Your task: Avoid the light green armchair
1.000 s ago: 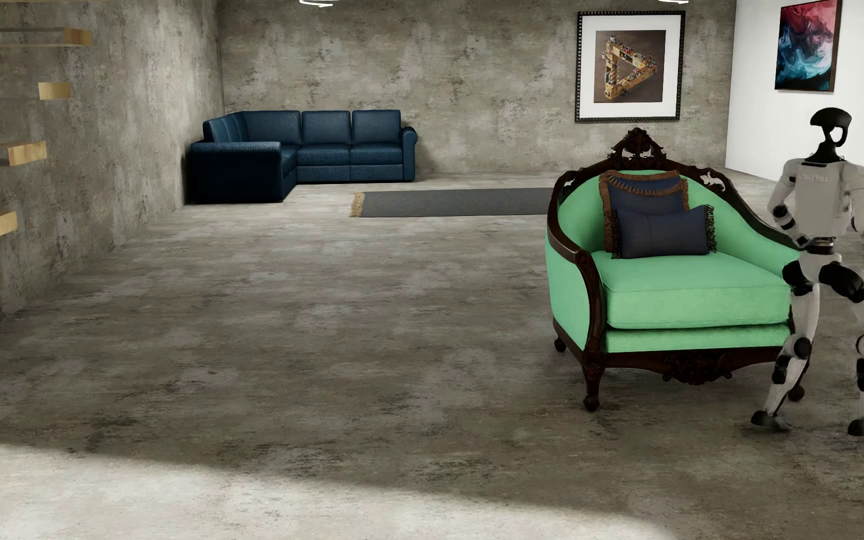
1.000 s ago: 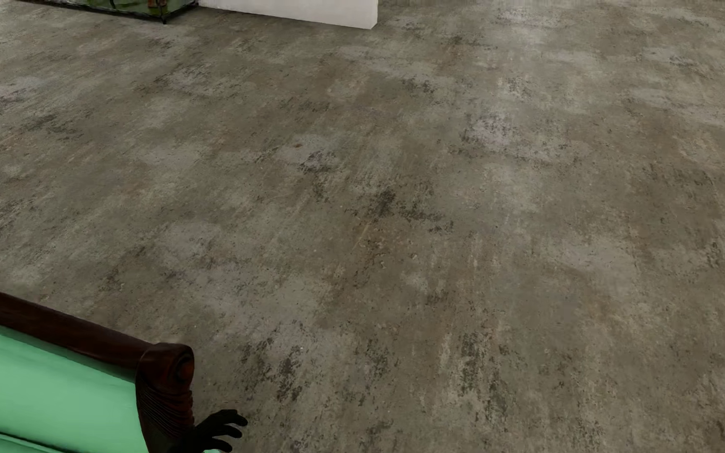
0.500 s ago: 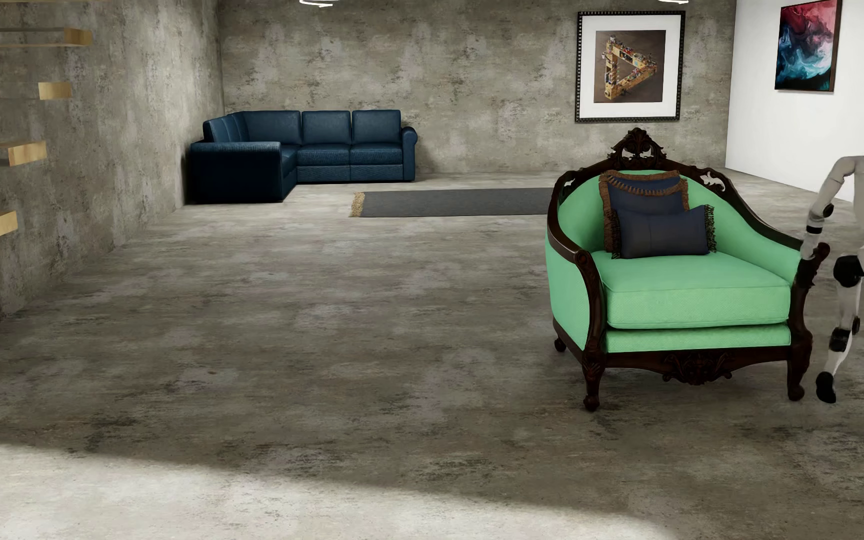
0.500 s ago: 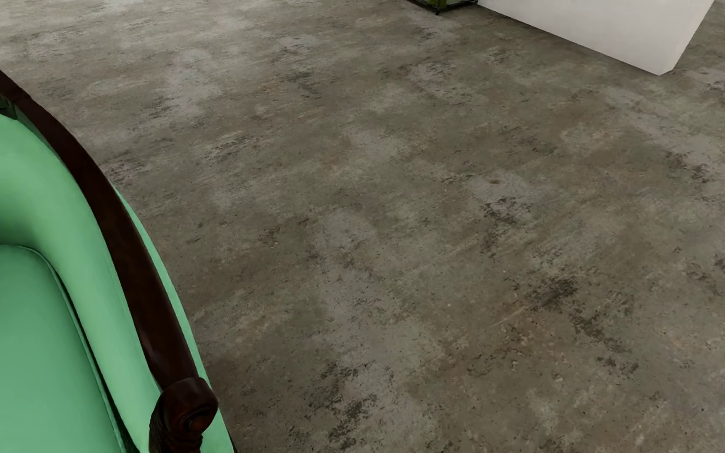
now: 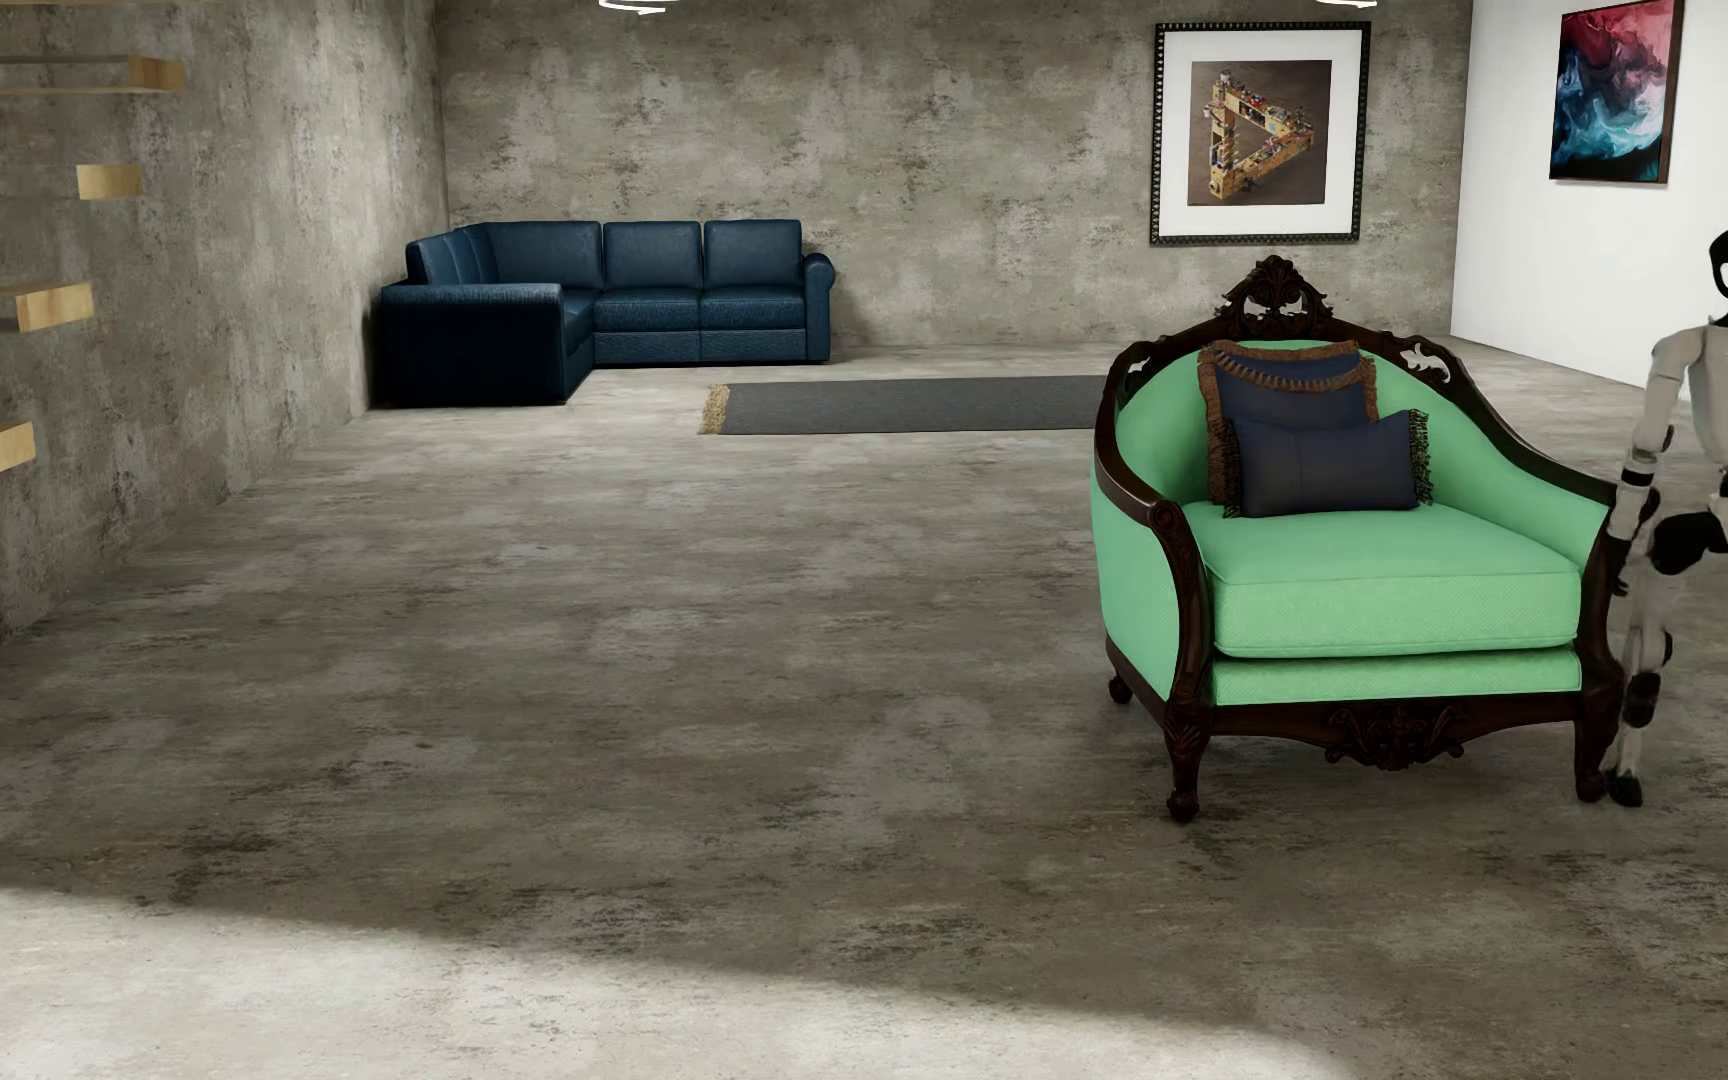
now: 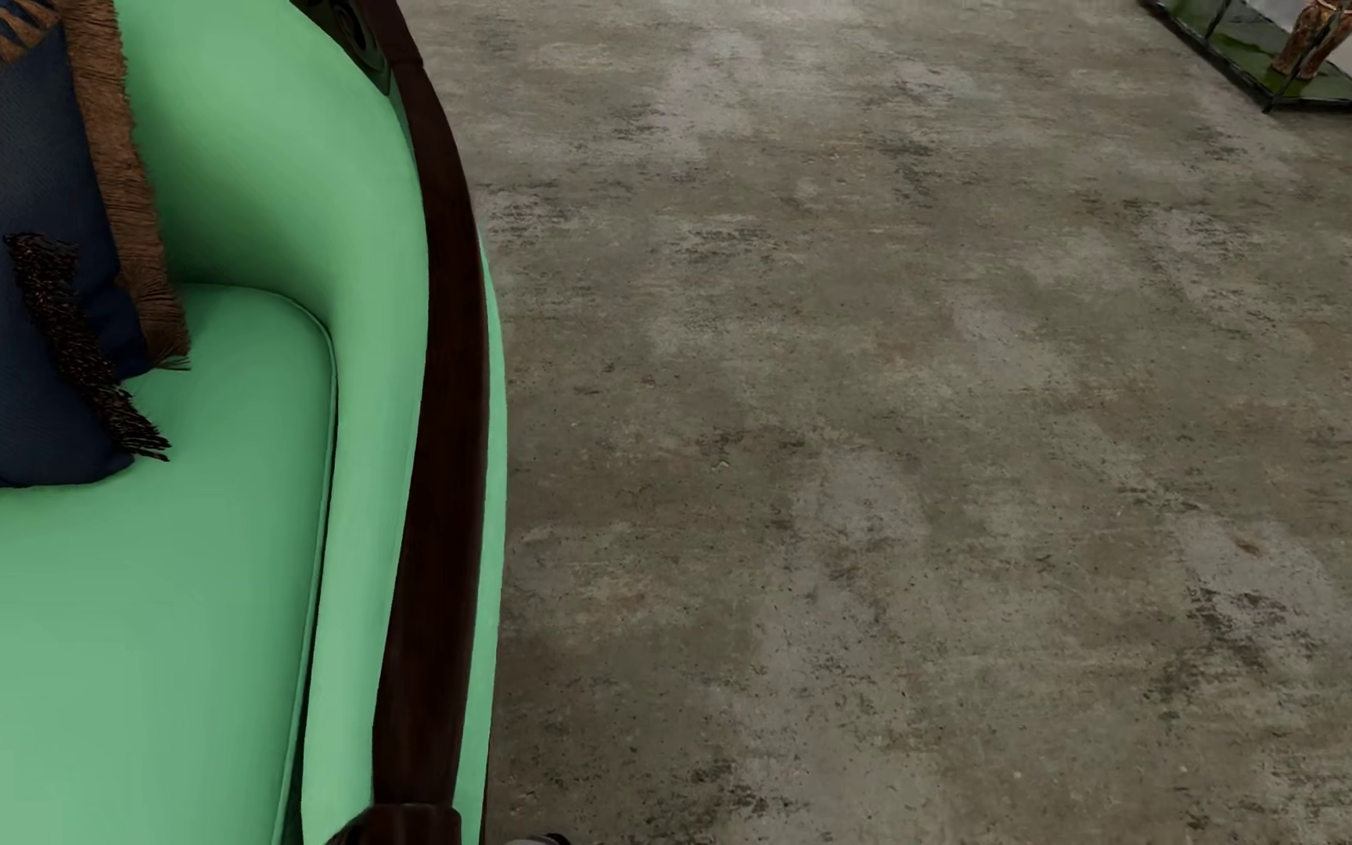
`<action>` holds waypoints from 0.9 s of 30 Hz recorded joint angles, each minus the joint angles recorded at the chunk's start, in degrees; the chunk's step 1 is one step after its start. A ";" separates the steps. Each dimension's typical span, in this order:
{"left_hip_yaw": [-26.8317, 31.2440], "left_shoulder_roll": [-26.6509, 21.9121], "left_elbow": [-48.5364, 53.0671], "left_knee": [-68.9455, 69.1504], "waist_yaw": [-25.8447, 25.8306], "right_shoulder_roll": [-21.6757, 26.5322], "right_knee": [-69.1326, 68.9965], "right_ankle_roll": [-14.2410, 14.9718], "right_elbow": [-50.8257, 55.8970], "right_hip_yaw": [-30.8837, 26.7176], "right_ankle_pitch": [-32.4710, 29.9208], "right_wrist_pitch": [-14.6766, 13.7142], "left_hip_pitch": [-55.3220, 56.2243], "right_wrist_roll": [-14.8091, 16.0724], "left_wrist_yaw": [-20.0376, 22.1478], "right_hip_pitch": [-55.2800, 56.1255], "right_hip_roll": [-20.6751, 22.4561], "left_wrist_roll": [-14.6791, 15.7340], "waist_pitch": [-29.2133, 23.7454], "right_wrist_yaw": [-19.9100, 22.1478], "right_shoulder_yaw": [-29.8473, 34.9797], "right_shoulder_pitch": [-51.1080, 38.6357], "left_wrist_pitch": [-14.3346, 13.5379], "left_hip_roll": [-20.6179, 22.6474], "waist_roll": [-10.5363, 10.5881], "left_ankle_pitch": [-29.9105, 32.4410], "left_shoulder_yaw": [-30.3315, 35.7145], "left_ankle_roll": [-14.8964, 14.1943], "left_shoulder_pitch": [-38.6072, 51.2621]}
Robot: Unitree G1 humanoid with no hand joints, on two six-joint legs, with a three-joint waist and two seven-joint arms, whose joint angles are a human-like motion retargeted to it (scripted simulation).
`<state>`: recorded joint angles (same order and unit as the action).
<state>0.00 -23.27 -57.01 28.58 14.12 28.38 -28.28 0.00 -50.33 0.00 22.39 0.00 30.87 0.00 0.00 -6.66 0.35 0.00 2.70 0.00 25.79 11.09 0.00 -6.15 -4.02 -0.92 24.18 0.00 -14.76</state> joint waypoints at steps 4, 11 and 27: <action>0.00 -1.24 -4.47 3.15 -2.67 -5.23 -8.18 0.00 4.71 0.00 -29.80 0.00 -4.46 0.00 0.00 1.21 -3.41 0.00 0.50 0.00 0.01 3.31 0.00 4.19 -2.98 0.49 1.87 0.00 0.67; 0.00 -2.61 9.12 1.49 -8.08 -3.58 -37.07 0.00 8.51 0.00 -30.55 0.00 -19.54 0.00 0.00 21.63 -4.93 0.00 -1.70 0.00 2.71 2.12 0.00 6.42 1.02 -7.13 -2.48 0.00 4.24; 0.00 -0.88 1.14 0.67 -22.13 -5.29 2.05 0.00 -1.53 0.00 -24.19 0.00 -42.23 0.00 0.00 36.93 -2.76 0.00 1.33 0.00 4.46 11.63 0.00 3.78 4.09 -26.01 3.78 0.00 -1.09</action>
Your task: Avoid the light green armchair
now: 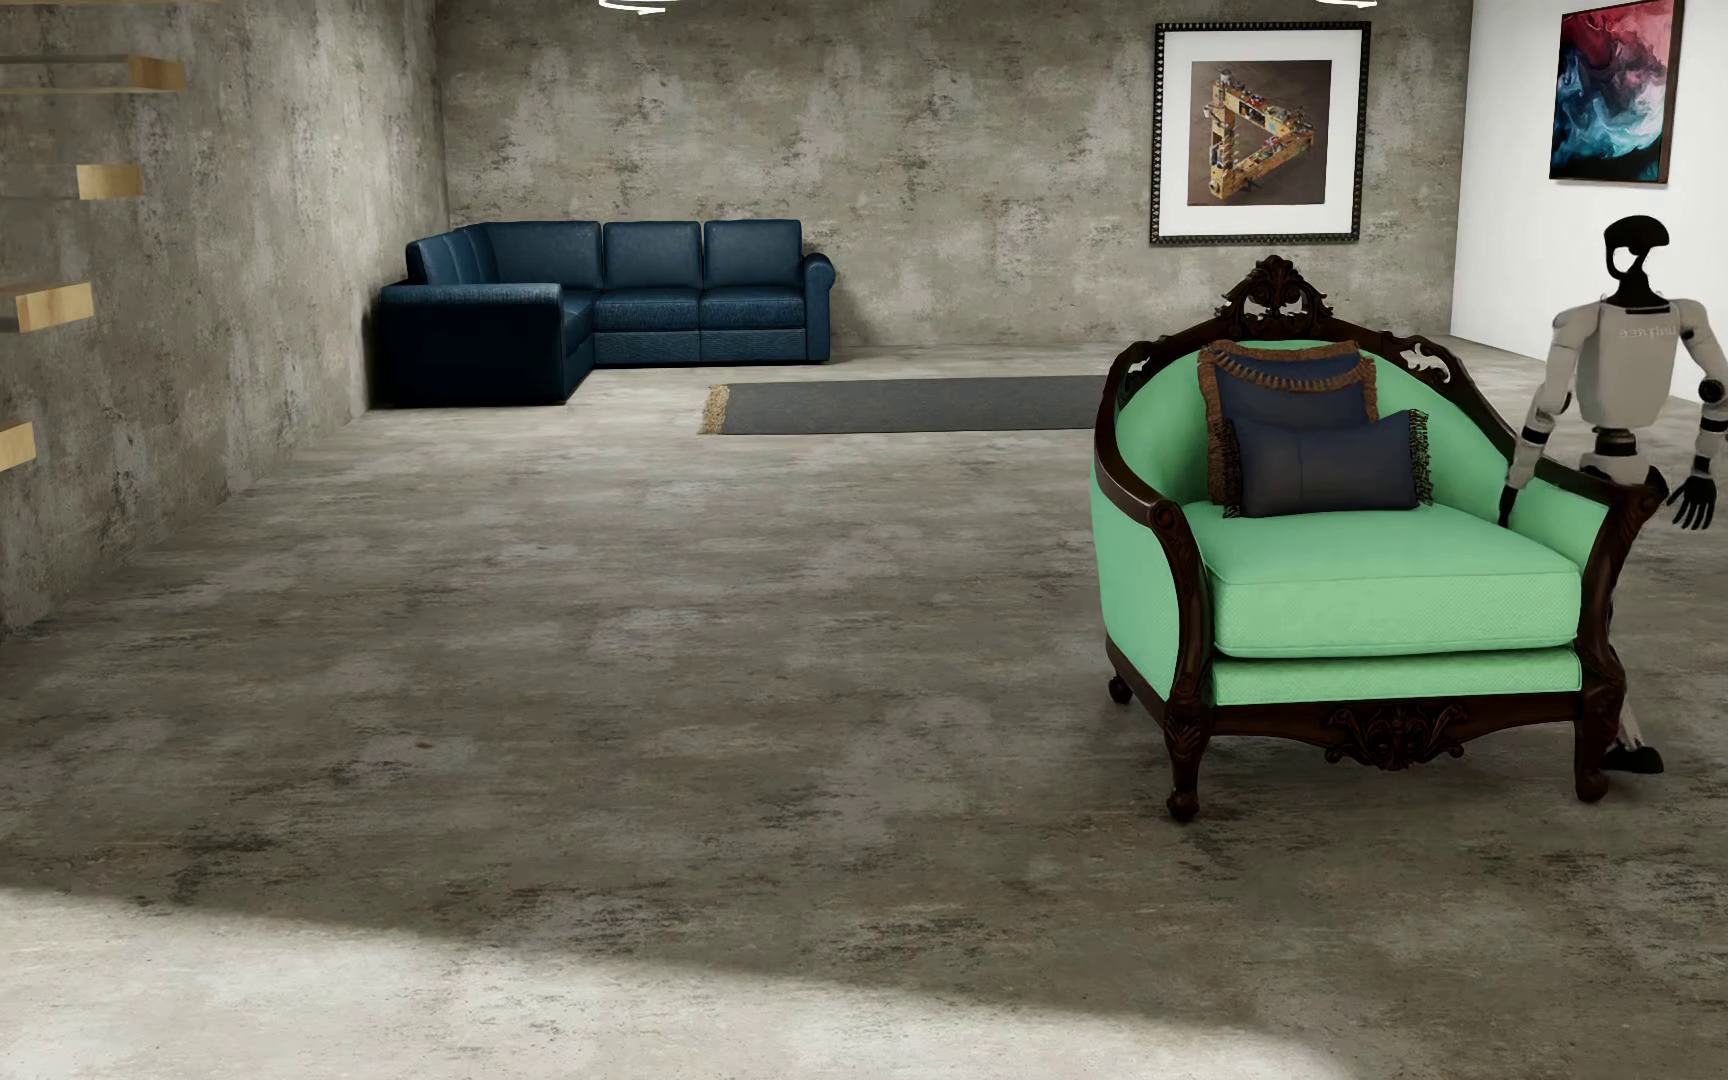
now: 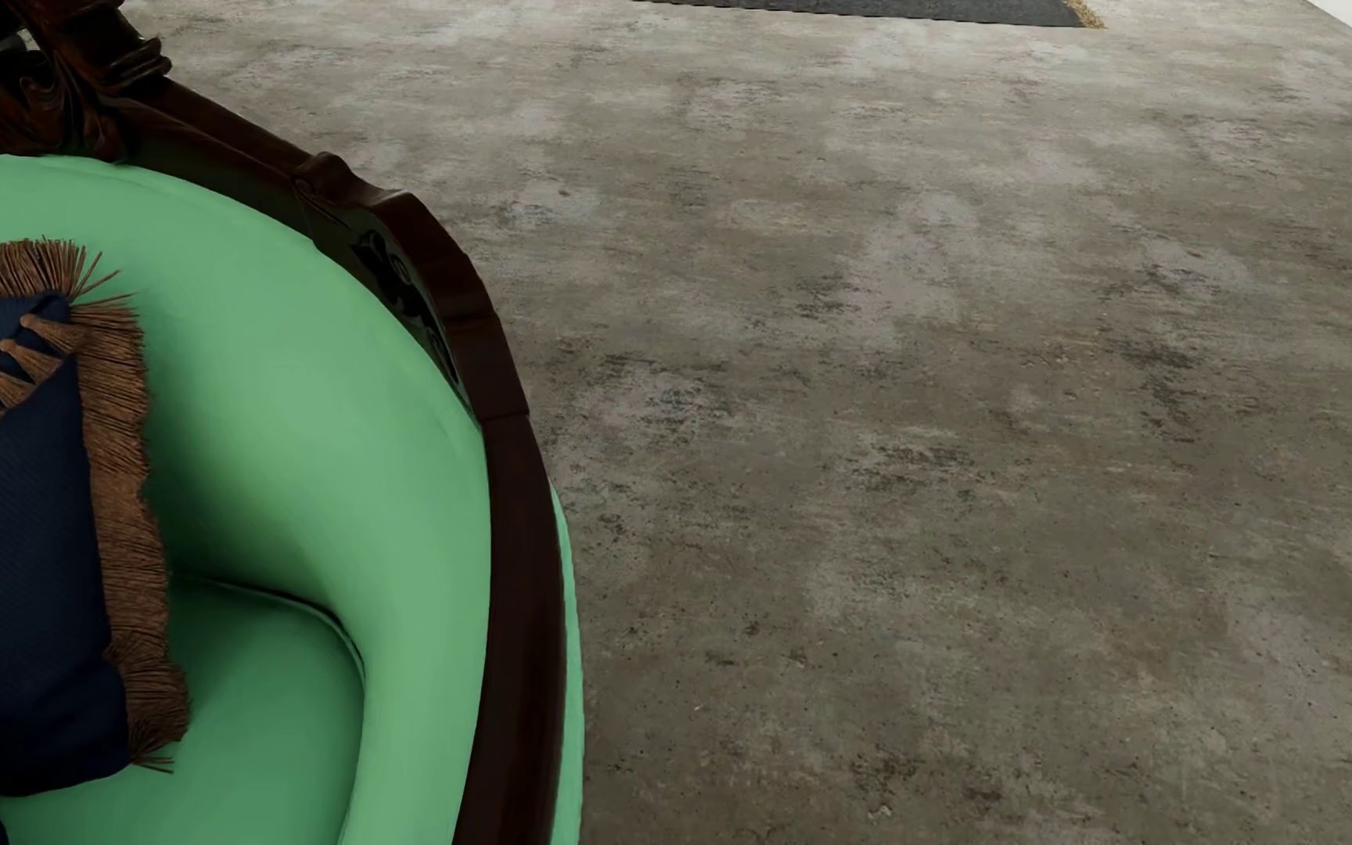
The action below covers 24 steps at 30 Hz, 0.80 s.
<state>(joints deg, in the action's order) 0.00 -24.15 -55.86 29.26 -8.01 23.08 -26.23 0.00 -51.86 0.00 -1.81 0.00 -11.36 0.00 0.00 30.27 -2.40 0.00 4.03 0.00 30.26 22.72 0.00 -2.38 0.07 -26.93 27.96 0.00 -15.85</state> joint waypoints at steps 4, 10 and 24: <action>0.00 2.45 -4.12 0.95 1.41 -0.62 -13.09 0.00 -0.11 0.00 -7.05 0.00 -3.79 0.00 0.00 4.58 3.18 0.00 0.46 0.00 -0.24 -0.36 0.00 -4.37 1.58 13.35 -1.49 0.00 -4.31; 0.00 1.14 0.80 28.35 4.01 3.12 -8.88 0.00 7.12 0.00 -0.13 0.00 15.25 0.00 0.00 -4.64 5.81 0.00 -0.43 0.00 -6.04 -6.38 0.00 -6.72 0.43 41.90 -6.67 0.00 1.50; 0.00 -0.19 5.19 0.54 14.34 8.88 -2.31 0.00 12.24 0.00 10.10 0.00 23.86 0.00 0.00 -16.19 6.18 0.00 -1.69 0.00 -10.24 -18.63 0.00 -1.16 -1.68 18.75 -11.11 0.00 6.46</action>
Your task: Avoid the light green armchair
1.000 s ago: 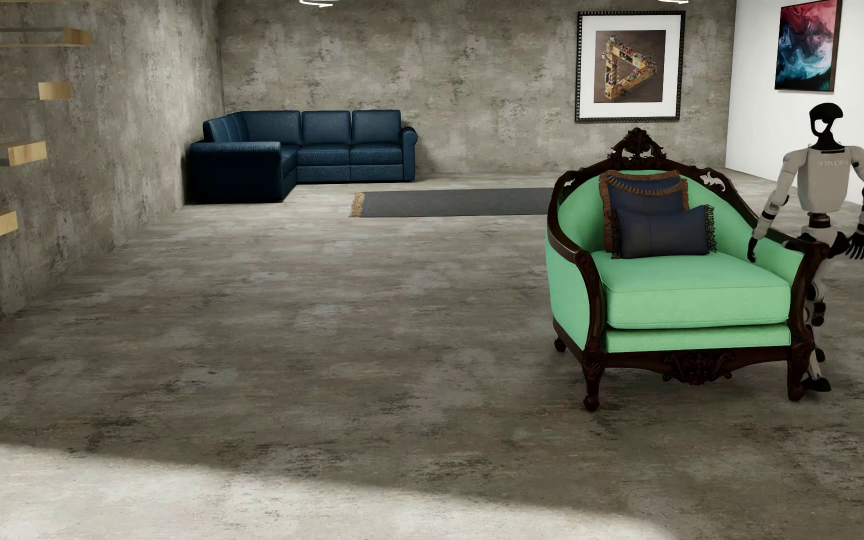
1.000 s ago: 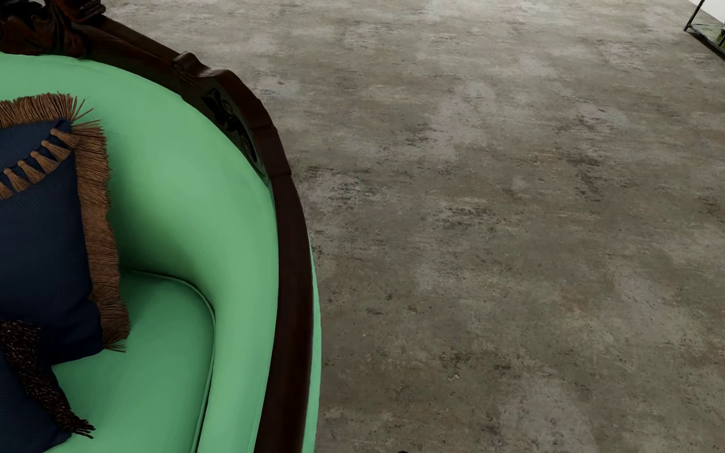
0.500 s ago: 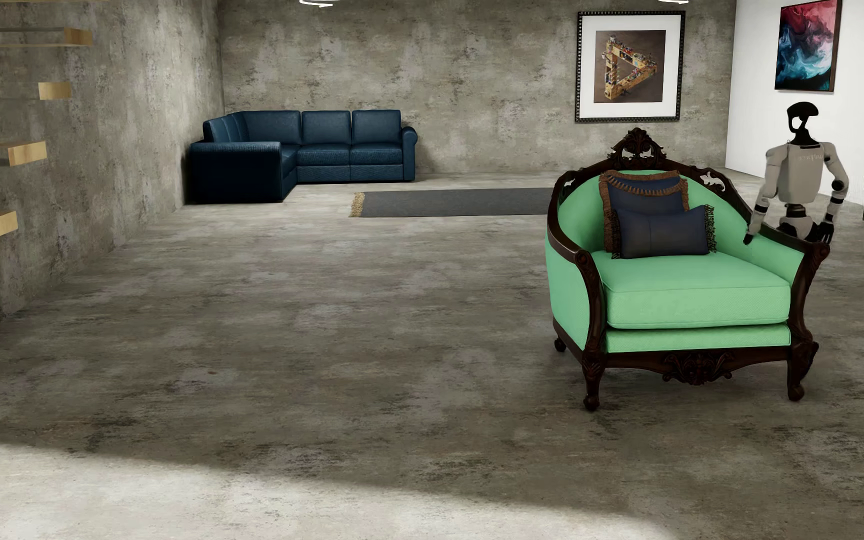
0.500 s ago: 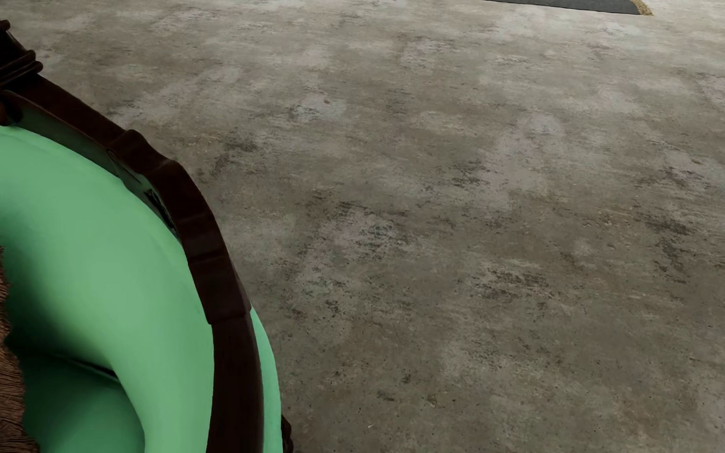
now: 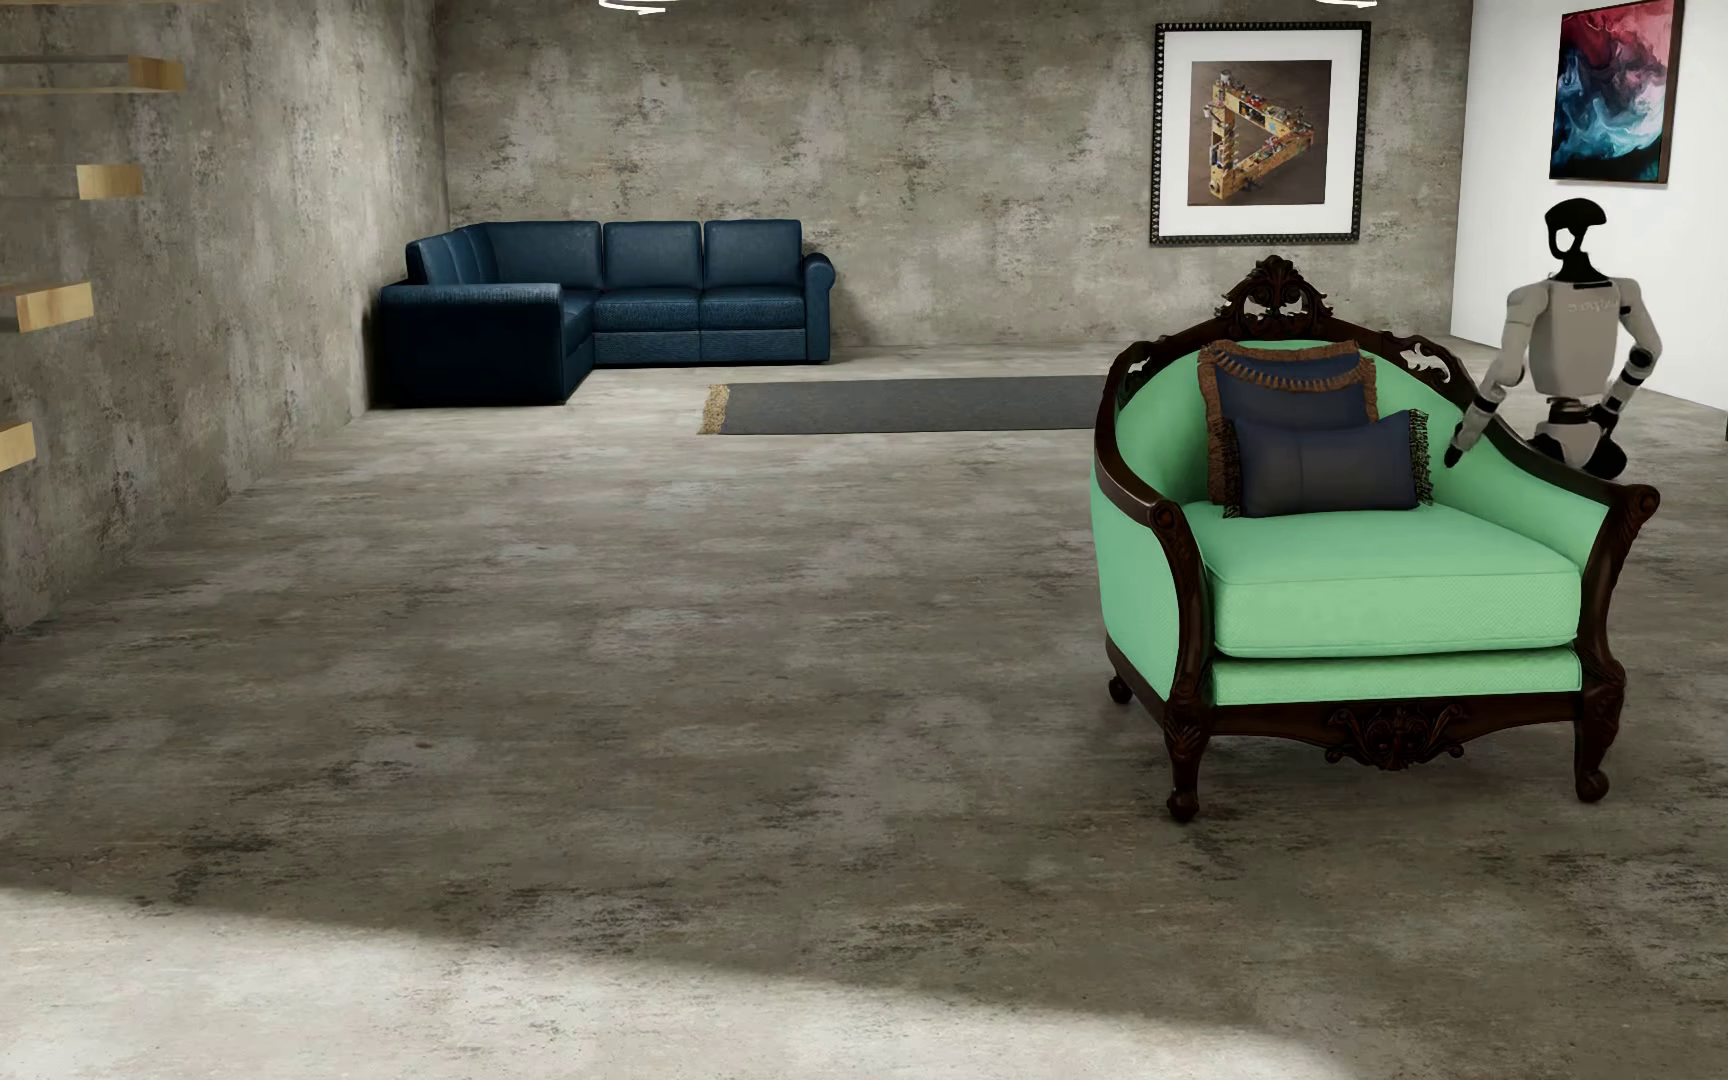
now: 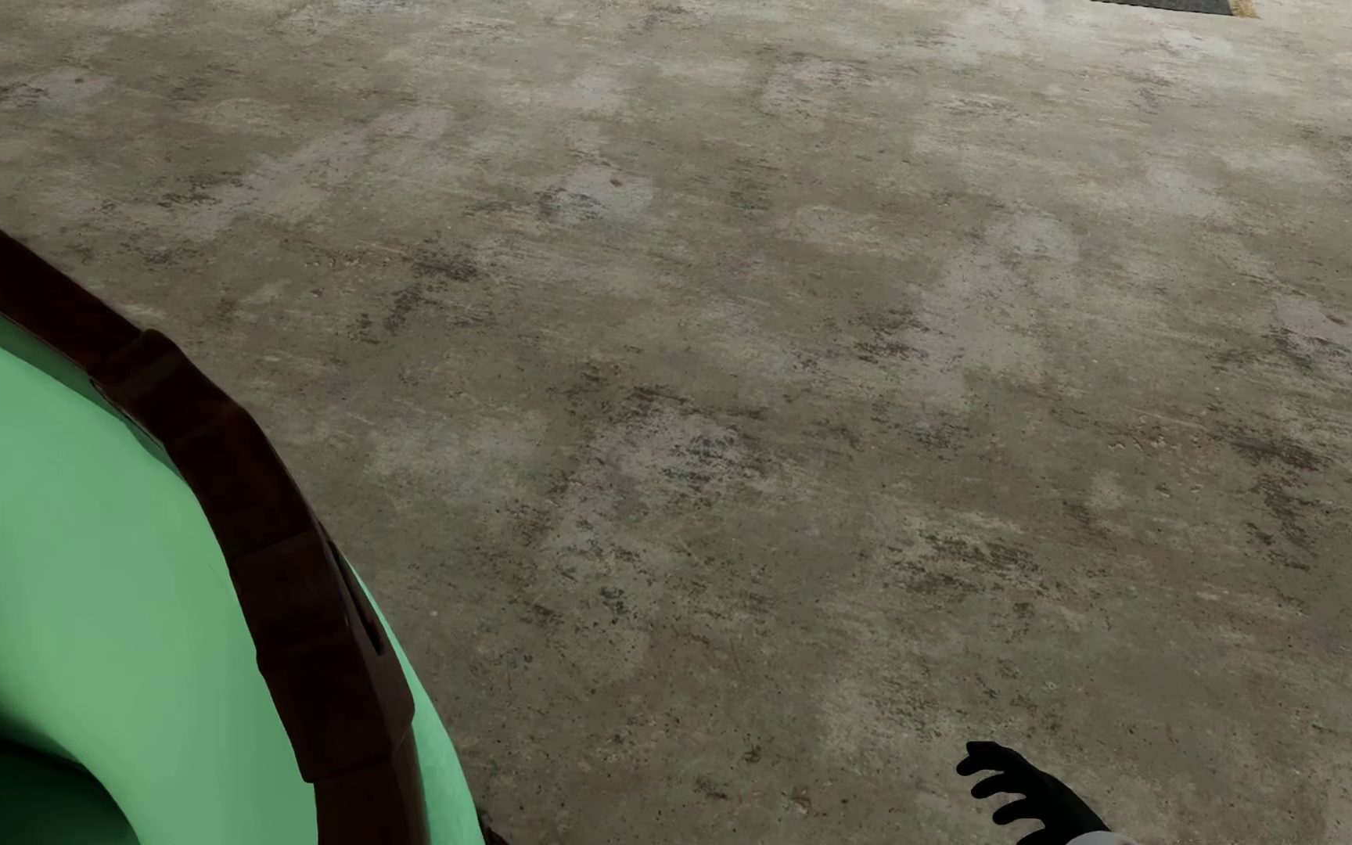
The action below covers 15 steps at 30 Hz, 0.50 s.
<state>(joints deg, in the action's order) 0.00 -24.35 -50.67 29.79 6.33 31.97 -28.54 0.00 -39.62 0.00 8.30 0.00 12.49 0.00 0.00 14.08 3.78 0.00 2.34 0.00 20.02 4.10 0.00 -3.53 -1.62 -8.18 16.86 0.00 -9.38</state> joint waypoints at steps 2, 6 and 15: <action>0.00 1.29 -5.38 -3.30 -3.38 -0.72 0.42 0.00 -1.35 0.00 1.37 0.00 -2.84 0.00 0.00 -0.91 0.71 0.00 1.26 0.00 0.73 1.61 0.00 -0.76 2.26 -2.20 2.35 0.00 -1.54; 0.00 2.17 -12.39 -4.49 -9.03 -4.63 2.61 0.00 -12.20 0.00 4.91 0.00 -4.08 0.00 0.00 -4.66 0.37 0.00 2.95 0.00 3.18 6.92 0.00 -0.87 3.54 -0.90 7.15 0.00 -2.68; 0.00 2.54 -3.83 -3.96 -7.56 -11.41 3.56 0.00 -18.10 0.00 9.54 0.00 -3.82 0.00 0.00 -7.27 0.33 0.00 4.12 0.00 11.31 12.64 0.00 -1.14 4.22 -2.09 7.70 0.00 -1.42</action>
<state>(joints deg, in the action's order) 0.00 -21.80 -54.50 25.83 -1.23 20.56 -24.99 0.00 -57.71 0.00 17.84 0.00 8.67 0.00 0.00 6.81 4.11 0.00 6.46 0.00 31.32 16.74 0.00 -4.68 2.61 -10.28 24.55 0.00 -10.81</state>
